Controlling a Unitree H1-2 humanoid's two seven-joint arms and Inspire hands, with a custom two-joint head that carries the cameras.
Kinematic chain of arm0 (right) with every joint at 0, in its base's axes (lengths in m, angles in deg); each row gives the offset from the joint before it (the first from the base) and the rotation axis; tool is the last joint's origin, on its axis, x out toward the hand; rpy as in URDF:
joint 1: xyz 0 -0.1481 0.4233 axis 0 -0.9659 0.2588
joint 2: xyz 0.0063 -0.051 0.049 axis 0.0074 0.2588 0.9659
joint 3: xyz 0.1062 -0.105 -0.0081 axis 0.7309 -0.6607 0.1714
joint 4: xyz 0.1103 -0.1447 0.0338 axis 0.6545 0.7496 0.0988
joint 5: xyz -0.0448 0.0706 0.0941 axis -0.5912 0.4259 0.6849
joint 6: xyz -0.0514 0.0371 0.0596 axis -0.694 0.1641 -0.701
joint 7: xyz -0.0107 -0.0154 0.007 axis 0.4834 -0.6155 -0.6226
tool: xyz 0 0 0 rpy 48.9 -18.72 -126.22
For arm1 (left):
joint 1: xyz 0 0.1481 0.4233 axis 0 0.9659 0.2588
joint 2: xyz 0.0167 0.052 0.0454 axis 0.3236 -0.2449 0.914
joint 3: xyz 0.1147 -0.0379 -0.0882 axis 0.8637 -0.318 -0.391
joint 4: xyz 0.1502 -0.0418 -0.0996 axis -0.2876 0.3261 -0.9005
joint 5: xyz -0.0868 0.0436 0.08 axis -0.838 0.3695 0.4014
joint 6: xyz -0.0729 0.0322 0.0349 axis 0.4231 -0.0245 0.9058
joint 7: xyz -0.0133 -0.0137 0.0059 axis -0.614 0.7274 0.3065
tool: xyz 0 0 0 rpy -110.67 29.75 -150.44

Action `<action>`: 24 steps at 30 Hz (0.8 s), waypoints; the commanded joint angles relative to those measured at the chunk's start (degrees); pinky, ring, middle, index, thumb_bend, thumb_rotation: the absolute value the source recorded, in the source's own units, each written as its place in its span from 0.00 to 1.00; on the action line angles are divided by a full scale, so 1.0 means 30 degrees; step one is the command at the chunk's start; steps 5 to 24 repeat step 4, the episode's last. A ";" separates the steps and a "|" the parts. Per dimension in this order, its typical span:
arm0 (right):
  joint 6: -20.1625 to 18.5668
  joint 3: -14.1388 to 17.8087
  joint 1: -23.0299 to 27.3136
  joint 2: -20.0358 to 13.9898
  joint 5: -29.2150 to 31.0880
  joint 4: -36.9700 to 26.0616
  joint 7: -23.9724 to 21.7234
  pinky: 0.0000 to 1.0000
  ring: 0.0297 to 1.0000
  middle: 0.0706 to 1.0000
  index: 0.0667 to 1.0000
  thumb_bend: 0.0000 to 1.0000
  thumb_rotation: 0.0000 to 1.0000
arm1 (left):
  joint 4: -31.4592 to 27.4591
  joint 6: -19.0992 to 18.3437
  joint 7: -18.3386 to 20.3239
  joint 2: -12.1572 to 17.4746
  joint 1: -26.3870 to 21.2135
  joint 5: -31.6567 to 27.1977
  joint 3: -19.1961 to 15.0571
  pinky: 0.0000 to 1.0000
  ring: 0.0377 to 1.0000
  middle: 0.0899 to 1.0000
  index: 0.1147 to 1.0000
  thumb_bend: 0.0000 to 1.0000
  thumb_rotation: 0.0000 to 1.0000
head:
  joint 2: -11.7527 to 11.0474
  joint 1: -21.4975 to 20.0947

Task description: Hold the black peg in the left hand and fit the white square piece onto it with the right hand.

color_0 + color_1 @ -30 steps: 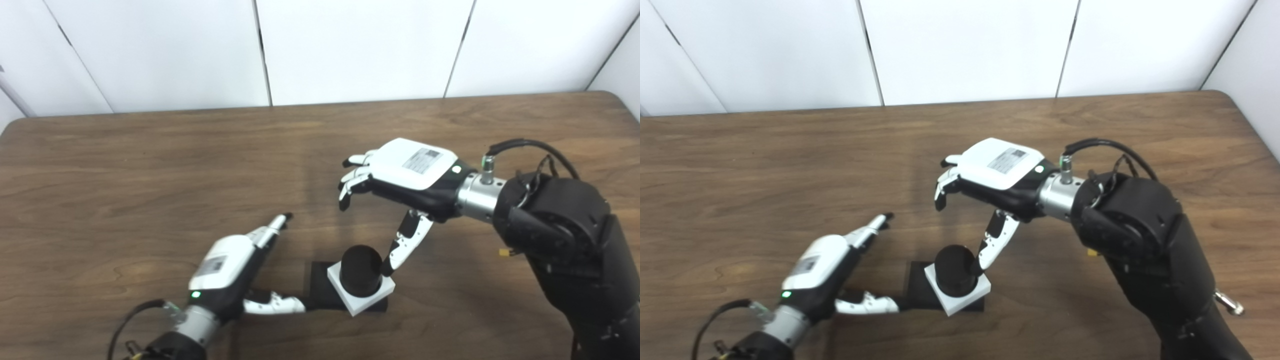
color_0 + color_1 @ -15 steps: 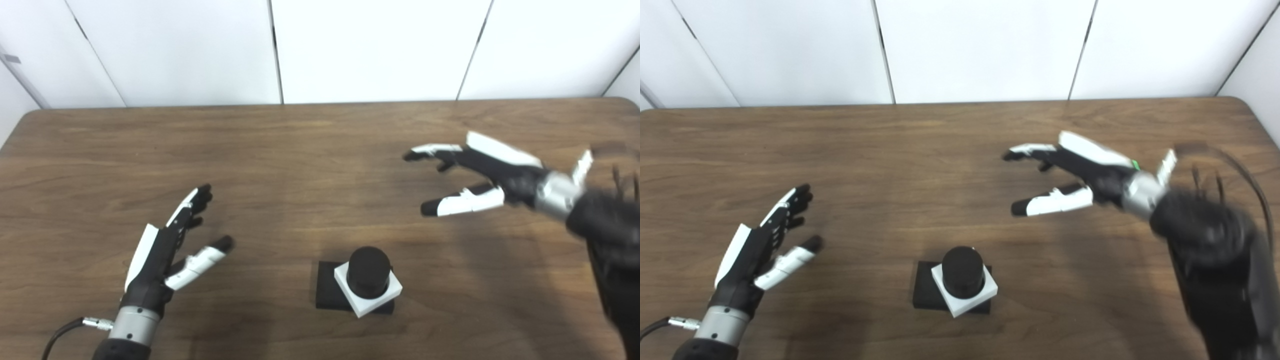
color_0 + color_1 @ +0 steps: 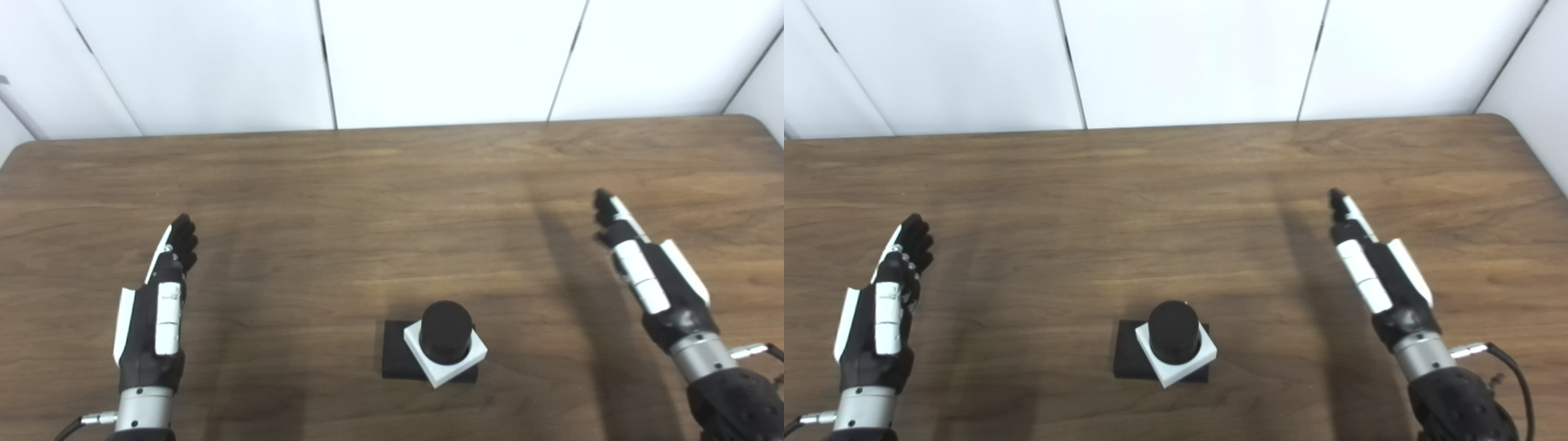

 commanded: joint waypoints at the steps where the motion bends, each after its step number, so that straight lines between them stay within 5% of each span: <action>1: 0.0973 -0.0089 -0.1007 0.1357 0.0752 -0.0244 0.1074 1.00 1.00 1.00 1.00 0.50 1.00 | -0.0057 0.0910 -0.0221 -0.1065 0.1251 -0.0327 0.0190 1.00 0.99 0.98 0.96 0.68 1.00 | 0.0002 -0.0071; 4: 0.1236 -0.0466 -0.1411 0.1589 0.1213 -0.0217 0.2018 1.00 1.00 1.00 1.00 0.49 1.00 | 0.0219 0.1317 -0.0211 -0.0872 0.1256 -0.0756 0.0325 1.00 1.00 0.99 0.96 0.66 1.00 | -0.0012 -0.0107; 24: 0.1236 -0.0466 -0.1411 0.1589 0.1213 -0.0217 0.2018 1.00 1.00 1.00 1.00 0.49 1.00 | 0.0219 0.1317 -0.0211 -0.0872 0.1256 -0.0756 0.0325 1.00 1.00 0.99 0.96 0.66 1.00 | -0.0012 -0.0107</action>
